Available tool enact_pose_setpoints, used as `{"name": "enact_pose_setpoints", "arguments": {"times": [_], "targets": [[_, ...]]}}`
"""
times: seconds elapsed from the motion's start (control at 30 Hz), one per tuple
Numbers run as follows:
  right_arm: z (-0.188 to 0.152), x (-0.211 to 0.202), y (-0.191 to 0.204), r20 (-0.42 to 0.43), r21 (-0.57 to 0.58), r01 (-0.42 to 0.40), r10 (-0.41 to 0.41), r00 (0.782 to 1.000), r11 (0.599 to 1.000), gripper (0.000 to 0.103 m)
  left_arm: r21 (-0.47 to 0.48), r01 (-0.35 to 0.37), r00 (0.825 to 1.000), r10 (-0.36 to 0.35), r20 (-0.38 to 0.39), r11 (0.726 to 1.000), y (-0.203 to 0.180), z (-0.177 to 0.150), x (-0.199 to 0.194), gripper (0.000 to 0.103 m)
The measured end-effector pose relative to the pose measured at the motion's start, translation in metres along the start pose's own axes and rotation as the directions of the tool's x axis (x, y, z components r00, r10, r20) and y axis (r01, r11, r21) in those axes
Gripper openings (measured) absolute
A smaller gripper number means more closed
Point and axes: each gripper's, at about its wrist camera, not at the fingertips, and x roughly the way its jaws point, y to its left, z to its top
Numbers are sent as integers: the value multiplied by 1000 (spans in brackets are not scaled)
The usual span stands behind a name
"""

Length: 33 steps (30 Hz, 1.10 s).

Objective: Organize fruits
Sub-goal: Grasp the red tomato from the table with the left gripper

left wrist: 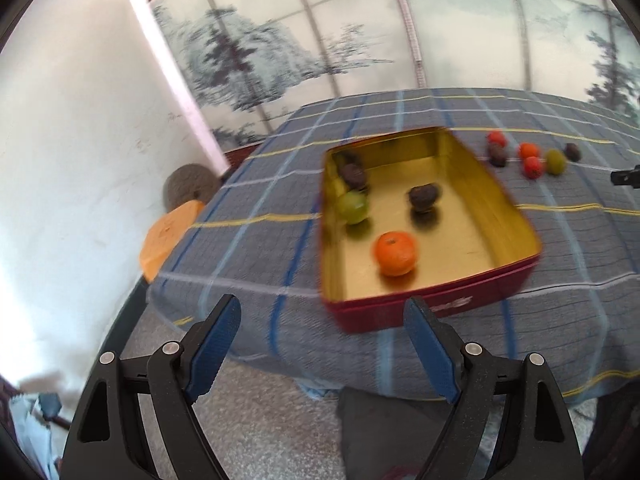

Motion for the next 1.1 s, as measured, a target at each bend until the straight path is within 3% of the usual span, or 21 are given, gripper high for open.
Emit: {"name": "enact_pose_setpoints", "arguments": {"times": [0.1, 0.23, 0.33, 0.53, 0.63, 0.7, 0.83, 0.97, 1.1], "targets": [[-6, 22, -50, -67, 71, 76, -72, 995, 995, 103, 44, 51, 998, -52, 25, 998, -16, 15, -7, 84], [-10, 28, -88, -56, 164, 49, -40, 998, 985, 103, 105, 123, 991, -127, 35, 987, -41, 39, -10, 84], [-6, 35, -102, -73, 180, 88, -76, 994, 980, 103, 138, 206, 977, -211, 20, 969, -59, 63, -6, 84], [-6, 40, -115, 2, 193, 95, -97, 995, 977, 103, 166, 358, 933, -360, -20, 919, -106, 110, 11, 84], [-3, 42, -119, 0, 192, 95, -97, 995, 977, 103, 198, 360, 931, -364, -16, 912, -136, 126, 27, 84], [-3, 42, -118, -1, 192, 97, -98, 995, 977, 103, 203, 354, 935, -350, -53, 913, -159, 137, 46, 84], [-3, 43, -119, -1, 195, 100, -101, 995, 976, 103, 119, 449, 893, -438, -106, 886, -182, 149, 77, 84], [-4, 43, -119, -1, 195, 99, -101, 995, 976, 103, 92, 403, 912, -391, -125, 910, -195, 161, 104, 84], [-3, 43, -119, -1, 195, 99, -101, 995, 976, 103, 47, 416, 897, -402, -184, 908, -199, 166, 126, 76]]}}
